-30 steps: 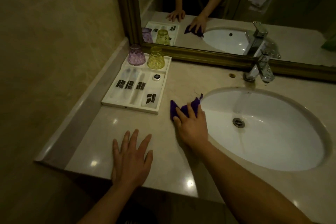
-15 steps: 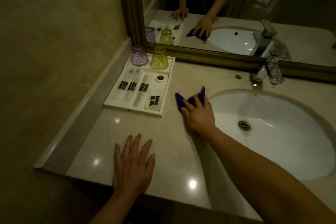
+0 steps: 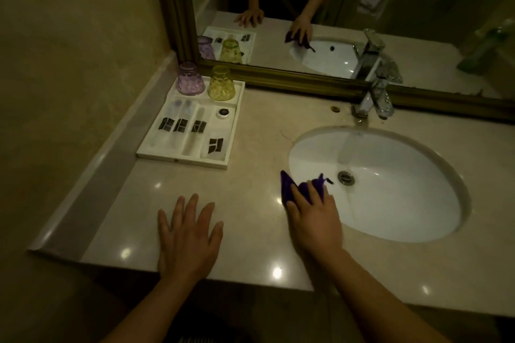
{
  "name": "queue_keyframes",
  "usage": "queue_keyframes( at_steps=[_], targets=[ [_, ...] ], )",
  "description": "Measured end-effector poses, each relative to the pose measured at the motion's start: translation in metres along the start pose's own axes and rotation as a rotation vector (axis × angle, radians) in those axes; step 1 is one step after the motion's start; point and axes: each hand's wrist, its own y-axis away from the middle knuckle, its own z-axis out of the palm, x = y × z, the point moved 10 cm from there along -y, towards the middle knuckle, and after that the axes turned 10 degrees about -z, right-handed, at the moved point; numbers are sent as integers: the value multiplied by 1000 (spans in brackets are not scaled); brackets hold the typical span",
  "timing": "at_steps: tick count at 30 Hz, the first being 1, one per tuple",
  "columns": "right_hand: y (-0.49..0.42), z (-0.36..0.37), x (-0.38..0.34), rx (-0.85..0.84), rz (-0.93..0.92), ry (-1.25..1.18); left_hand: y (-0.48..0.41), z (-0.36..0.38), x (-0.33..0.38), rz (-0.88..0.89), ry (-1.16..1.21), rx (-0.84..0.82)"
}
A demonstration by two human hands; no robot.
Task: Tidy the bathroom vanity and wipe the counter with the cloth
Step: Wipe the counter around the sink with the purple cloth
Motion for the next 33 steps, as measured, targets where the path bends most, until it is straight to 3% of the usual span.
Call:
queue_keyframes(
  at_steps=[4,7,10,12,15,18,22,24,30,33],
  targets=[
    [26,10,-97,33,-144,-26,0,-6,-3,-6,42,18],
    [51,28,-167,-13,-359,-105,0,-18,-13,-43,257,56],
    [66,31,-147,-7,-450,-39,-1,-22,-19,-46,316,70],
    [73,19,-91,24,-373,0,0,-19,-14,-25,225,50],
    [74,1,27,-5,-26,31,4,-9,1,29,60,-26],
    [72,-5,49,20,157,40,7,1,13,93,-65,-106],
    [87,22,-51,-24,-205,0,9,6,14,123,-118,-118],
    [104,19,-32,-12,-233,-7,9,4,13,137,-105,-109],
    [133,-13,166,27,281,78,8,1,16,124,-62,-83],
    [131,-19,167,87,466,78,9,6,18,133,-107,-89]
  ],
)
